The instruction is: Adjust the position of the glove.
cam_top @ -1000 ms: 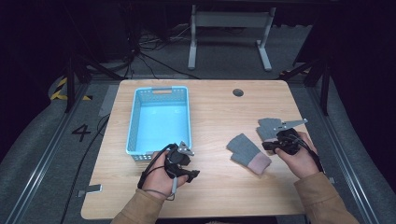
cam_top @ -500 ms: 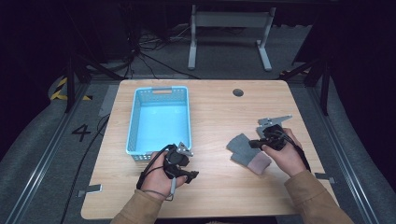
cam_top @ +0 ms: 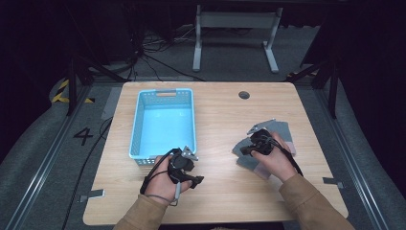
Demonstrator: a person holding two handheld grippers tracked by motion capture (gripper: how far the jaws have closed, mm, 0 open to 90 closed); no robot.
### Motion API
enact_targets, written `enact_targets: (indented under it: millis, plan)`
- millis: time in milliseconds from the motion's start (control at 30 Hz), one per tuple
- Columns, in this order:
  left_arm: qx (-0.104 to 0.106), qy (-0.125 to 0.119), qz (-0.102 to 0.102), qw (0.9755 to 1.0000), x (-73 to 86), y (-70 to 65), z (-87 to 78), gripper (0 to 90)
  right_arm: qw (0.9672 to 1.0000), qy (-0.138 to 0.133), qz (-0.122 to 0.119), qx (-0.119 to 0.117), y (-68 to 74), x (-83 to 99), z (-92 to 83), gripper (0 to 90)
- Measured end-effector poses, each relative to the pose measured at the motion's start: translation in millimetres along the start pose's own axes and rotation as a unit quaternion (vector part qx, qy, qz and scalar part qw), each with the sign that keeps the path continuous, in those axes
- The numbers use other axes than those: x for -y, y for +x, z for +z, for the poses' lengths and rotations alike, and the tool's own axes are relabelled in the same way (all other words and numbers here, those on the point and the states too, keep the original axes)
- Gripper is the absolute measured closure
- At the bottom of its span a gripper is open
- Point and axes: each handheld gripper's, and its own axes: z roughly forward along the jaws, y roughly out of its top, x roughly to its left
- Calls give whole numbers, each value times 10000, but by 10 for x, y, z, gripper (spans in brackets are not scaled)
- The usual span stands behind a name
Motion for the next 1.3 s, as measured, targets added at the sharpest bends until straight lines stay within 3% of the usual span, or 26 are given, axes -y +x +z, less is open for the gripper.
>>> enact_targets:
  millis: [667,1300]
  plan:
    - [14,14,-28,10000,9,14,5,445,9990,377,-202,-102,88,33,180,900]
    - [177,38,120,9998,-154,19,105,439,9949,658,-629,-437,341,187,72,900]
